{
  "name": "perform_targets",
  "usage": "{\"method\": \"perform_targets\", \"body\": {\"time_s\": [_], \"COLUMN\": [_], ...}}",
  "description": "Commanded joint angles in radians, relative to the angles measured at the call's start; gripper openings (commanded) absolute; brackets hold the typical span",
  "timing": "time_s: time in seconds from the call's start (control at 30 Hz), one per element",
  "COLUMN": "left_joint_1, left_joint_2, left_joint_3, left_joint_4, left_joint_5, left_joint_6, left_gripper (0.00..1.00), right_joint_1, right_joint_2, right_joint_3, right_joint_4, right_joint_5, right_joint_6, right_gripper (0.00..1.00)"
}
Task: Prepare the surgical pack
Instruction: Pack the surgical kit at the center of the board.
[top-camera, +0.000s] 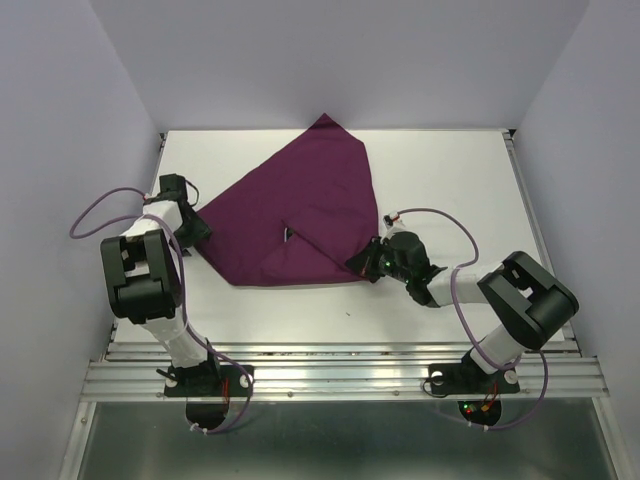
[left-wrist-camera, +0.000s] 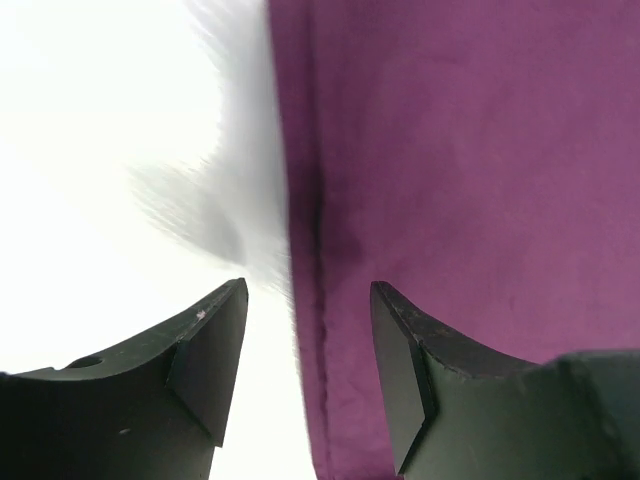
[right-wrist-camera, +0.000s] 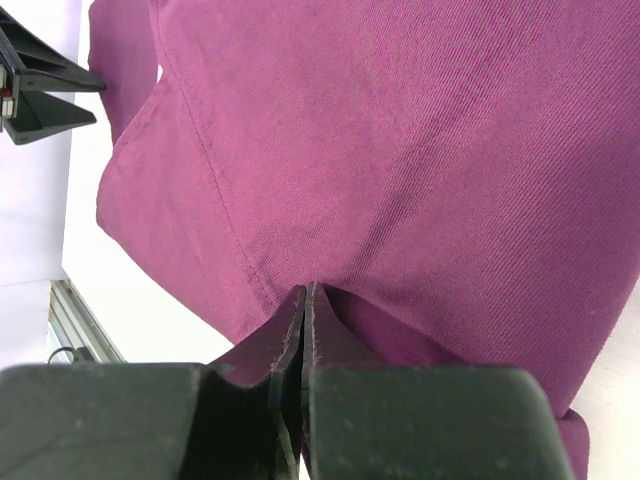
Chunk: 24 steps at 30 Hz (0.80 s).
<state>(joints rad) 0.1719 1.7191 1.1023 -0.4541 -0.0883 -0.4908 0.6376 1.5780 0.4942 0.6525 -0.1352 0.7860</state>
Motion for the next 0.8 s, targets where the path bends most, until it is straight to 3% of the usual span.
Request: {"method": "perform_targets", "body": {"time_s": [0.0, 0.33, 0.63, 0.77], "left_joint_1": [0.035, 0.054, 0.052, 0.044], "left_joint_2": [0.02, 0.169, 0.155, 0.116], "left_joint_3": [0.042, 0.145, 0.185, 0.191], "left_joint_4": [0.0, 0.032, 0.035, 0.035], "left_joint_5": [-0.077, -0.01, -0.001, 0.025], "left_joint_6": [-0.005, 0.024, 0.055, 0.069], "left_gripper": [0.63, 0.58, 0.0, 0.0], "right_joint_1": [0.014, 0.014, 0.014, 0.014], "right_joint_2": [0.005, -0.018, -0.047, -0.072], "right_joint_3": [-0.017, -0.009, 0.0, 0.006], "right_joint_4": [-0.043, -0.073, -0.111, -0.139], "right_joint_5": [0.0, 0.0, 0.012, 0.02], "right_joint_6": [-0.022, -0.022, -0.03, -0.031], "right_gripper": [0.01, 0.01, 0.01, 0.01]}}
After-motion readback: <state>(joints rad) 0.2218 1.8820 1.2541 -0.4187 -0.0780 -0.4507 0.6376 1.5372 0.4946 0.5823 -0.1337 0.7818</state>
